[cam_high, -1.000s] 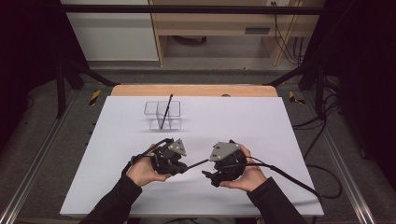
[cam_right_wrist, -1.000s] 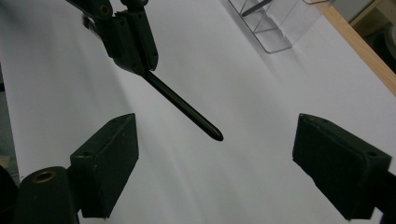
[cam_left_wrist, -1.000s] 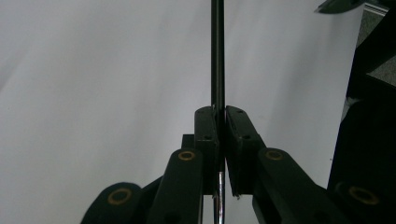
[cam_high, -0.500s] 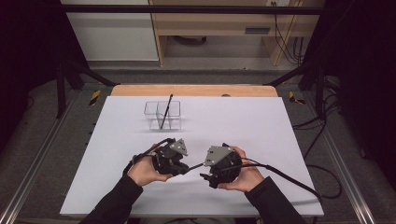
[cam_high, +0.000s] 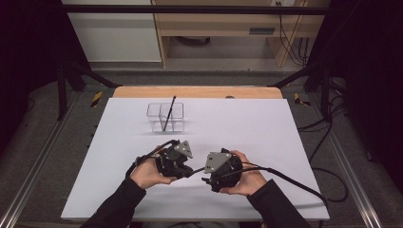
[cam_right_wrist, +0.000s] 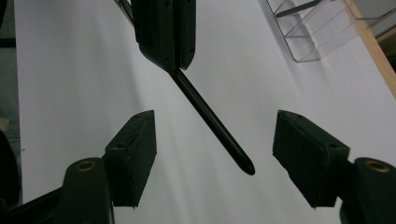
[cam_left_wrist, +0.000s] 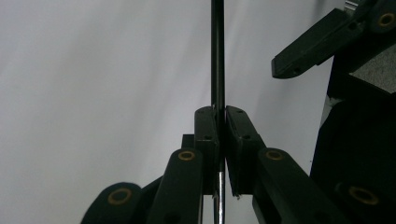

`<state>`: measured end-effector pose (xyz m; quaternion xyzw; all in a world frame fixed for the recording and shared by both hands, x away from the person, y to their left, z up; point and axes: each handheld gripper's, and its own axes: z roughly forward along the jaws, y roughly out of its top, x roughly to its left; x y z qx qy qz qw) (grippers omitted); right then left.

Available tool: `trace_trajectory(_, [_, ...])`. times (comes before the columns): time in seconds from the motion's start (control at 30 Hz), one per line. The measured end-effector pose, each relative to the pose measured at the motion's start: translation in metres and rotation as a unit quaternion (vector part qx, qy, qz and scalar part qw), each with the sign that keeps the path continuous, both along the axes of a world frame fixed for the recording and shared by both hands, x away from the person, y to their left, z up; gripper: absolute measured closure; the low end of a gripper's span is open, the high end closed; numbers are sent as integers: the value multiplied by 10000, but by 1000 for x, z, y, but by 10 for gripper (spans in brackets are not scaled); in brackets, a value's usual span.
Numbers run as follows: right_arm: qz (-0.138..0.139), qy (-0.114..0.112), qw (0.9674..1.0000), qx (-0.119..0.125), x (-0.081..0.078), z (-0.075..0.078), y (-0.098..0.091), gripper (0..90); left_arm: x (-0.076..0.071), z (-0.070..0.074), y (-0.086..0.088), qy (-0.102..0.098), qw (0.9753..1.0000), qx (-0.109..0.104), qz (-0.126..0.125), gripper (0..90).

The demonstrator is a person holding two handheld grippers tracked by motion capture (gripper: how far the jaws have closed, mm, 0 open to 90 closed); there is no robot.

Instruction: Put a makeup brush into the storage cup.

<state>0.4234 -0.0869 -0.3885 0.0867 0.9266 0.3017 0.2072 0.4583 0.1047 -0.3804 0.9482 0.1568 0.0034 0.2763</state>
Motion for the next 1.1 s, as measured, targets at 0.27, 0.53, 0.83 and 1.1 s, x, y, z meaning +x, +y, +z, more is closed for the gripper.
trace_trajectory(0.27, [213,-56,9997,-122,0,-3,3,418,-1,1,-4,5,10000,50,-42,838])
trace_trajectory(0.53, [461,-198,9983,-310,-1,-6,6,514,-2,3,-7,12,9999,19,-120,838])
trace_trajectory(0.83, [574,-335,9968,-434,-2,-10,7,585,-4,5,-11,57,9999,1,-154,838])
trace_trajectory(1.1, [651,-274,9959,-565,-3,-12,8,658,-6,5,-13,60,9997,40,-224,839])
